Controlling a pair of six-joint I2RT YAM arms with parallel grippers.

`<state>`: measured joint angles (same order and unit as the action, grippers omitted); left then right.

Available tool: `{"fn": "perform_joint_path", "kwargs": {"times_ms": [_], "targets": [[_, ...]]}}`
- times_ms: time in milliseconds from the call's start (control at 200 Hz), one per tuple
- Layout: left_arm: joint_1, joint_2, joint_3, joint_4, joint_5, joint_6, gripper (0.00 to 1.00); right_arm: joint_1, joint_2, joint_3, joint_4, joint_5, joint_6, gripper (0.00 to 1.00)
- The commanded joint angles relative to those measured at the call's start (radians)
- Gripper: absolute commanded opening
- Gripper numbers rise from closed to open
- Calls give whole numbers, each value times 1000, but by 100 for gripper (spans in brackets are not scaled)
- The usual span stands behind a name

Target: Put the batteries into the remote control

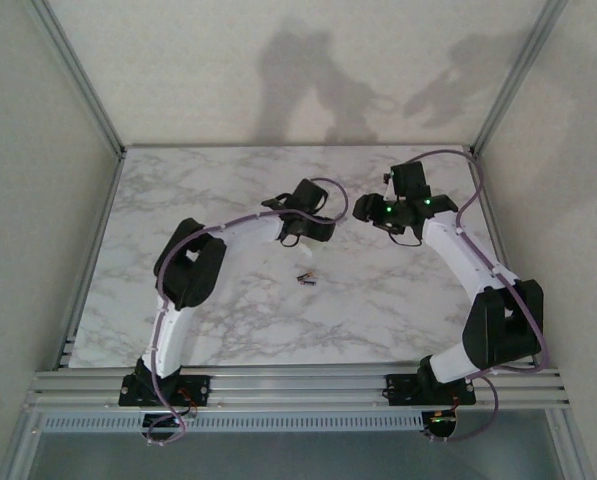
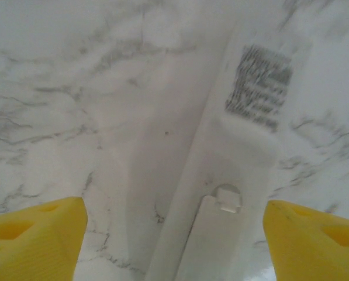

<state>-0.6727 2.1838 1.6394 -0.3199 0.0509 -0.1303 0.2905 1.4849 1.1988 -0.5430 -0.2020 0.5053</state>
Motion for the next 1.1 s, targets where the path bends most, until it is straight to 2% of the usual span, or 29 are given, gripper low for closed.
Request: {"fn": "perform_joint_path", "kwargs": {"times_ms": [0, 145, 355, 636, 761, 851, 961, 1041, 1096], "targets": [[-29, 66, 99, -123, -39, 97, 82, 2, -37, -28, -9, 11, -9, 61], [-43, 151, 190, -190, -92, 106, 82, 1, -41, -40, -10, 12, -5, 63], [-55, 212, 246, -255, -55, 134, 75, 0, -43, -54, -20, 19, -1, 63], [-59, 198, 222, -236, -53, 138, 74, 0, -42, -50, -27, 13, 9, 63], [-61, 149, 237, -188, -54, 116, 82, -1, -59, -38, -41, 16, 8, 63], [-61, 105, 250, -162, -73, 93, 92, 0, -73, -31, -47, 20, 5, 64], [-61, 30, 241, -143, -71, 63, 94, 0, -78, -30, -52, 24, 2, 66], [-61, -32, 202, -117, -50, 40, 89, 0, -75, -37, -48, 23, 7, 66], [-61, -58, 178, -114, -45, 21, 77, 0, -71, -45, -43, 22, 14, 66]]}}
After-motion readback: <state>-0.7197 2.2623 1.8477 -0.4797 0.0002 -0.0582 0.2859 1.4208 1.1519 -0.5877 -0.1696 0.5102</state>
